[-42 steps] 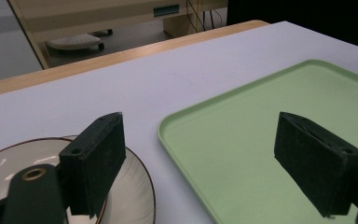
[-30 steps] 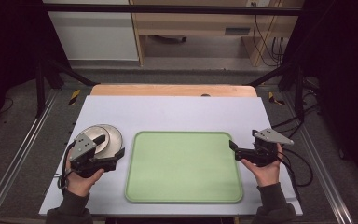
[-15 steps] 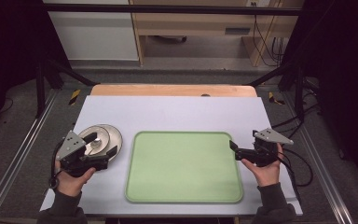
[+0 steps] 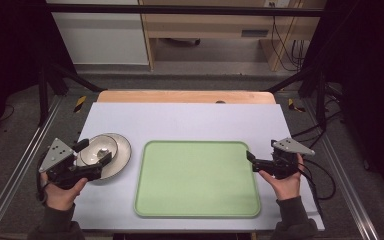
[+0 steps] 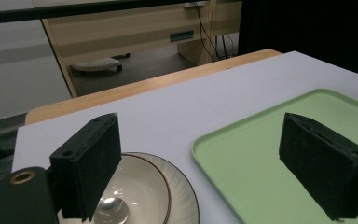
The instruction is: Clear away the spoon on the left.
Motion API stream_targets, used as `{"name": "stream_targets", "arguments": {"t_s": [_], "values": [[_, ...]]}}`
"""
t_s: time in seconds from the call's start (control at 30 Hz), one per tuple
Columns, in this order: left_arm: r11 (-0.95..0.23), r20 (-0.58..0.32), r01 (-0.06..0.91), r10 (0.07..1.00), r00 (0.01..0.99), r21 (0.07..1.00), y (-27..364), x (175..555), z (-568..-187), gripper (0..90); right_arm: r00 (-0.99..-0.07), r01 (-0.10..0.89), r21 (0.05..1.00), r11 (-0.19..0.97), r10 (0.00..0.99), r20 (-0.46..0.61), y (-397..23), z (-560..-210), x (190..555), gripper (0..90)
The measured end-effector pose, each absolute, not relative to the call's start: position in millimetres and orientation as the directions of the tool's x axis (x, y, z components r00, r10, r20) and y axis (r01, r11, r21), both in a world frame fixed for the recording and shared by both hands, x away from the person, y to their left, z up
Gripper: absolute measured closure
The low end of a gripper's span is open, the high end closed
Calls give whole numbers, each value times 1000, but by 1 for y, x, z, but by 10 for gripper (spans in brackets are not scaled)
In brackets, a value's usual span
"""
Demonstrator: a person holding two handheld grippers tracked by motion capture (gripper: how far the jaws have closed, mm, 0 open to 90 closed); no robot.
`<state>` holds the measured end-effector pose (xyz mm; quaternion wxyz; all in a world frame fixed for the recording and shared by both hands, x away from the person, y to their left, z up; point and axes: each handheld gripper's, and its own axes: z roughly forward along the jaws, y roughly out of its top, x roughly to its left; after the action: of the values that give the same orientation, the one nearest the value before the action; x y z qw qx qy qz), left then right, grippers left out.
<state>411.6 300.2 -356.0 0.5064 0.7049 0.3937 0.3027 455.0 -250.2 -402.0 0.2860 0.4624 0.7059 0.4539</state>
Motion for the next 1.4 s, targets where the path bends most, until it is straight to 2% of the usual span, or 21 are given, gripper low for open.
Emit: {"name": "stream_targets", "arguments": {"t_s": [0.67, 1.4], "values": [[-218, 59, 279, 872, 485, 935, 336, 392, -358, 112, -410, 402, 900, 168, 912, 13, -249, -403, 455, 42], [-286, 72, 349, 854, 515, 892, 335, 386, -388, 96, -405, 410, 896, 170, 914, 12, -249, -404, 455, 42]]}}
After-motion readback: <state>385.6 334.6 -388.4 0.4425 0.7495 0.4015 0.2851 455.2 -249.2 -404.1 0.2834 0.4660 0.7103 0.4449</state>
